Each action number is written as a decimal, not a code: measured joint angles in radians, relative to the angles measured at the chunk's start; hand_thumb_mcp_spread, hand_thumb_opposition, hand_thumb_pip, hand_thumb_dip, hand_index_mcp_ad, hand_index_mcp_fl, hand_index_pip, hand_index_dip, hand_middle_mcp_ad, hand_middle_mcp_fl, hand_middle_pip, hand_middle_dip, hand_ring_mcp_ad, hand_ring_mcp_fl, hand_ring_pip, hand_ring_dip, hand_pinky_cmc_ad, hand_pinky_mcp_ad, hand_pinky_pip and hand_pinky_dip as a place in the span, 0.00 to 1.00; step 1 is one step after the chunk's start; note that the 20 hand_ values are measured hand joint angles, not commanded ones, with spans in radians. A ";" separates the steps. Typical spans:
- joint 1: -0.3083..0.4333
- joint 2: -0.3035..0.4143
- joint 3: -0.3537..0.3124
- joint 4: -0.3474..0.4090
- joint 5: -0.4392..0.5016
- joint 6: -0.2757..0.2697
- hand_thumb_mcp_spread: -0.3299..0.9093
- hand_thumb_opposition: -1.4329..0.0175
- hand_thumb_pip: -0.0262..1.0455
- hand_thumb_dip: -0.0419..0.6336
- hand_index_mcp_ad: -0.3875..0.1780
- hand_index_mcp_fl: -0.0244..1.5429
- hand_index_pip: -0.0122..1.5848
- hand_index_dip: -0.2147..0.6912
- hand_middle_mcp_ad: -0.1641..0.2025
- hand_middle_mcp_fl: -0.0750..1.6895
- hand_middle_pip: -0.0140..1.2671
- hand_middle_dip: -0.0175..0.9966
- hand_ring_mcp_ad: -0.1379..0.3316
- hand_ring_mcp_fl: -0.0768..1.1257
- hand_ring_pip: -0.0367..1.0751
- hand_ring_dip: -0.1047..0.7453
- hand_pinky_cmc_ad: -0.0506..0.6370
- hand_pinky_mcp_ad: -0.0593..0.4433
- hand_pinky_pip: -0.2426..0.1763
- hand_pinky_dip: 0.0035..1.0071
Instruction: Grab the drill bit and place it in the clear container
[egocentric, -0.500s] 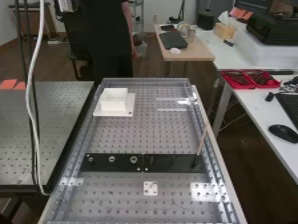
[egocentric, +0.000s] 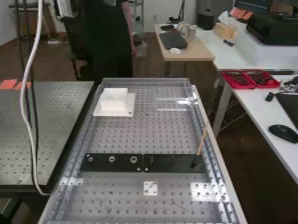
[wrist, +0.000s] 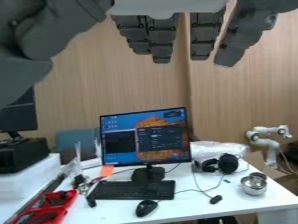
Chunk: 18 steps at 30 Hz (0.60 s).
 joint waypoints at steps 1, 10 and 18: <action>0.000 0.001 -0.002 0.001 0.005 0.000 0.36 0.54 0.17 0.08 0.82 0.03 0.05 0.12 0.67 0.04 0.11 0.01 0.74 0.07 0.11 0.08 0.46 0.54 0.44 0.19; 0.002 0.001 -0.026 0.019 0.018 0.005 0.36 0.51 0.17 0.08 0.87 0.03 0.06 0.11 0.75 0.05 0.13 0.01 0.83 0.08 0.12 0.07 0.53 0.61 0.40 0.22; 0.004 -0.014 -0.053 0.039 0.023 0.010 0.36 0.51 0.17 0.08 0.88 0.03 0.06 0.11 0.77 0.05 0.13 0.01 0.83 0.08 0.13 0.07 0.56 0.60 0.36 0.22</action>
